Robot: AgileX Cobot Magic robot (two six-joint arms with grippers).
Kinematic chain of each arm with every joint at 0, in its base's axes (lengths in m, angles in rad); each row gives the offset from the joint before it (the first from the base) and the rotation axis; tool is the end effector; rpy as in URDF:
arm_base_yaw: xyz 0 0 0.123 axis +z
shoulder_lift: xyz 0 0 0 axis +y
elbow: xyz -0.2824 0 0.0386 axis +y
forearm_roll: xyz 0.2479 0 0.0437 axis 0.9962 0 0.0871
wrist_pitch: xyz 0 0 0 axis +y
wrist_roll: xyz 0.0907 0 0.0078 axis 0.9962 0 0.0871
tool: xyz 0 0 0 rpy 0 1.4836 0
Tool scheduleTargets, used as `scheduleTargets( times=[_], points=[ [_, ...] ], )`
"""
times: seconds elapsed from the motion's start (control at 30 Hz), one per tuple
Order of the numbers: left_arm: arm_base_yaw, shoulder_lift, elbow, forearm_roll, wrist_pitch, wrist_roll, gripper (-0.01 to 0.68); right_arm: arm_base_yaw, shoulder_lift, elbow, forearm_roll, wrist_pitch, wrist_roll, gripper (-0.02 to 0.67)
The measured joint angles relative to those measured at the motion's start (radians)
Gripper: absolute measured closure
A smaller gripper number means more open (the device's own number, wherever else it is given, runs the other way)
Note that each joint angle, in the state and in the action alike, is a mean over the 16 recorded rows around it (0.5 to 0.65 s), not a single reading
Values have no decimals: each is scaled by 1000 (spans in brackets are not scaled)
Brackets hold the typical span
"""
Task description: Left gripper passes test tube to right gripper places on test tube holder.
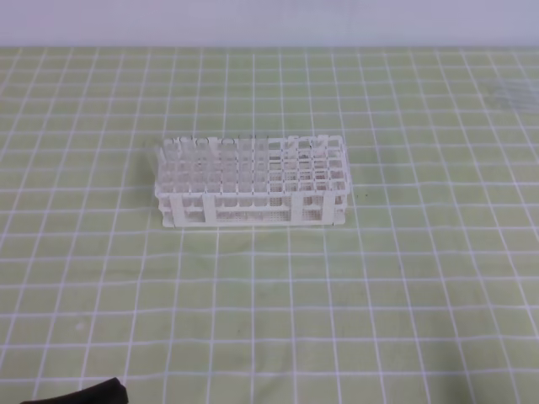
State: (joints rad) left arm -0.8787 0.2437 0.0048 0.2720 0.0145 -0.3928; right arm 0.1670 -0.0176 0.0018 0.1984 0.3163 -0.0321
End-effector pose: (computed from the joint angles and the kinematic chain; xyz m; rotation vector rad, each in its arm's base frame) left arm 0.0487 -0.0582 0.1940 0.6641 1.6759 -0.7213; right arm 0.0514 0.0143 0.1854 -0.0537 1.7861 0.2877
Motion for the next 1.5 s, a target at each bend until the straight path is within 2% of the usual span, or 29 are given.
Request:
scheduleTargets(
  times=[0.1, 0.23, 0.57, 0.73, 0.97, 1.37, 1.5],
  points=[
    [35, -15, -1, -1, -2, -2, 673, 0, 0, 0, 1, 0, 0, 651],
    [128, -52, 0, -3, -10, -24, 673, 0, 0, 0, 2, 0, 0, 651],
    [494, -203, 1, -11, -3, -108, 673, 0, 0, 0, 2, 0, 0, 651],
    [611, -247, -1, -13, 19, -134, 673, 0, 1, 0, 2, 0, 0, 651],
    [655, -255, -3, -62, 54, -66, 673, 0, 1, 0, 2, 0, 0, 651],
    [672, -262, 1, -340, 223, 373, 673, 0, 1, 0, 2, 0, 0, 651],
    [685, -262, 1, -378, 270, 455, 673, 0, 2, 0, 2, 0, 0, 651]
  ],
)
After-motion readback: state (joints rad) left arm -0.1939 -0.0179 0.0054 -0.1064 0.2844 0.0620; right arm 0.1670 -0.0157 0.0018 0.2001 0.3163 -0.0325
